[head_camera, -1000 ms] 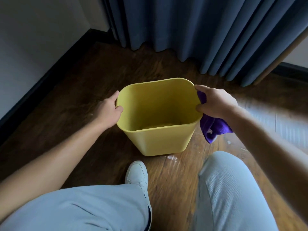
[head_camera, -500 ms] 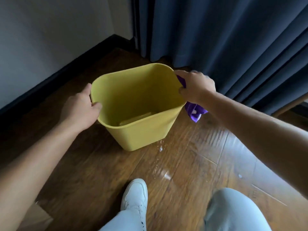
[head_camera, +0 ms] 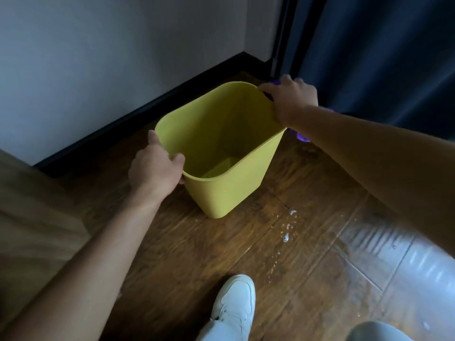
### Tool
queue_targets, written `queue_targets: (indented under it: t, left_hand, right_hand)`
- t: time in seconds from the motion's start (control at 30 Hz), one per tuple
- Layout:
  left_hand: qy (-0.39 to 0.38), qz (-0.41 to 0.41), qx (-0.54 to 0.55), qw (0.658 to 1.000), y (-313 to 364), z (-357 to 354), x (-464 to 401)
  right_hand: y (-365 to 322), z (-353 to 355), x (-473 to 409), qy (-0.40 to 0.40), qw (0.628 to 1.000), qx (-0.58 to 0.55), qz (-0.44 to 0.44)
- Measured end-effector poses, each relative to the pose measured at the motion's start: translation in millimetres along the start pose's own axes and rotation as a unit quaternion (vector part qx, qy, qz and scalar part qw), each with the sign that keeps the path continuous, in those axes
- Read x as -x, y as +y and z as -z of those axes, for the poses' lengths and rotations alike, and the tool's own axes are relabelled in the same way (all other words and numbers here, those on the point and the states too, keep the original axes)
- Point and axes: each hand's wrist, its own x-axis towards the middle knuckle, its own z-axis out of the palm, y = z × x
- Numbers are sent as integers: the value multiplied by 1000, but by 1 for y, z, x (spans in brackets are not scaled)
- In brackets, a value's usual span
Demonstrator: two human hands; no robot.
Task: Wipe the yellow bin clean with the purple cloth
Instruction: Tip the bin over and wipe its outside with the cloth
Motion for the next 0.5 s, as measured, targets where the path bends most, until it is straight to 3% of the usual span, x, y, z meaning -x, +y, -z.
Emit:
queue_targets:
  t: [0.17, 0.5]
  left_hand:
    - [8, 36, -38, 999, -29, -8, -3]
    - [10, 67, 56, 996, -37, -21, 18]
  right_hand:
    - [-23, -17, -1, -15, 1000, -7, 18]
    - [-34, -29, 2, -14, 1000, -14, 16]
